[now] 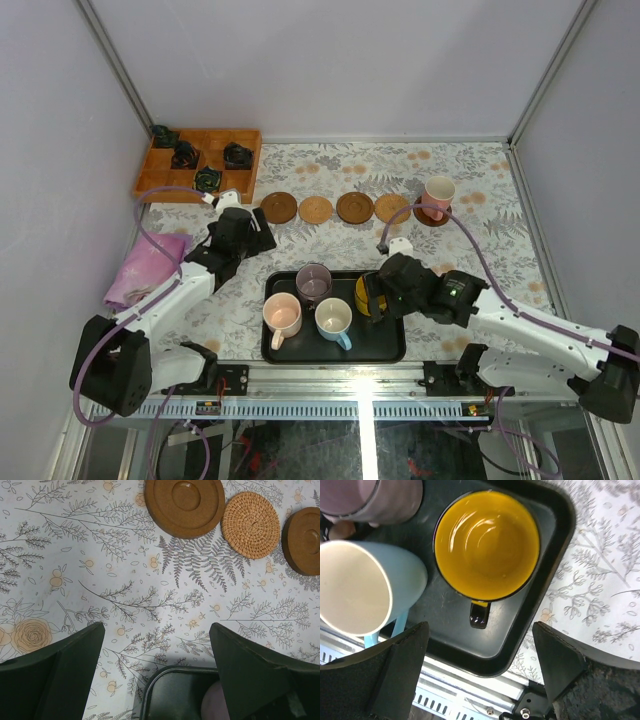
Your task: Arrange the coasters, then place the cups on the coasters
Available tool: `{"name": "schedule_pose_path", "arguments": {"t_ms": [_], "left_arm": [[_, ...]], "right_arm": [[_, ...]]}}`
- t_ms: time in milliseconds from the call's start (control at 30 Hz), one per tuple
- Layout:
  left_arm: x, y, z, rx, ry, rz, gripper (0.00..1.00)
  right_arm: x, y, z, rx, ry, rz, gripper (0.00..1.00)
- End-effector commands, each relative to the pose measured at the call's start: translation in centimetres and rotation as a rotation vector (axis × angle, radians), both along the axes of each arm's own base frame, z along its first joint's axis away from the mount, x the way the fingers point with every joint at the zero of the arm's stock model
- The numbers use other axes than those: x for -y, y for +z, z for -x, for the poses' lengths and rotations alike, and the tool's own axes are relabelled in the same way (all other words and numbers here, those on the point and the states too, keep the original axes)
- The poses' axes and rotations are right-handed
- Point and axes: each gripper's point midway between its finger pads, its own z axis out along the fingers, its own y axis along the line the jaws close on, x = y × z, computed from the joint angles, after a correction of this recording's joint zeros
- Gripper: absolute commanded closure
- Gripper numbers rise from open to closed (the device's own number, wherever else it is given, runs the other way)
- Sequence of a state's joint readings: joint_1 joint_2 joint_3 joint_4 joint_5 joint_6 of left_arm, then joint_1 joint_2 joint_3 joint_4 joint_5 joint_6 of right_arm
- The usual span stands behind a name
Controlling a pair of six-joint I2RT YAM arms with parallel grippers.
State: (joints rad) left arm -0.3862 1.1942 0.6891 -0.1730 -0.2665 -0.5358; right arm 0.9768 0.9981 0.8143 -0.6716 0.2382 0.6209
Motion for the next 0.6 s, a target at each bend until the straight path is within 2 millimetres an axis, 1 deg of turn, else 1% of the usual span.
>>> {"name": "schedule_pose_path", "arguments": {"t_ms": [0, 133, 267, 367, 567], "left_arm": [[0.6, 0.8, -0.7, 0.027, -0.017, 0.015, 0.14], [0.6, 0.7, -0.6, 0.026, -0.015, 0.017, 0.14], [0.7, 0.6, -0.5, 0.022, -0.017, 0.022, 0.14], [0.6, 0.8, -0.5, 0.027, -0.015, 0.023, 0.14], [0.7, 0.7, -0.5, 0.025, -0.019, 0.026, 0.14]], "right_arm": [[-0.6, -1.5, 1.7, -0.056, -0.001, 0.042, 0.08], [-0.6, -2.7, 1.5, -0.068, -0.025, 0.084, 0.09], [-0.1, -4.0, 1.0, -0.076, -0.066, 0.156, 0.13], [-0.4, -4.5, 0.6, -0.076, -0.080, 0.174, 0.18], [-1.0, -5.1, 0.1, -0.069, -0.091, 0.176, 0.31]]}}
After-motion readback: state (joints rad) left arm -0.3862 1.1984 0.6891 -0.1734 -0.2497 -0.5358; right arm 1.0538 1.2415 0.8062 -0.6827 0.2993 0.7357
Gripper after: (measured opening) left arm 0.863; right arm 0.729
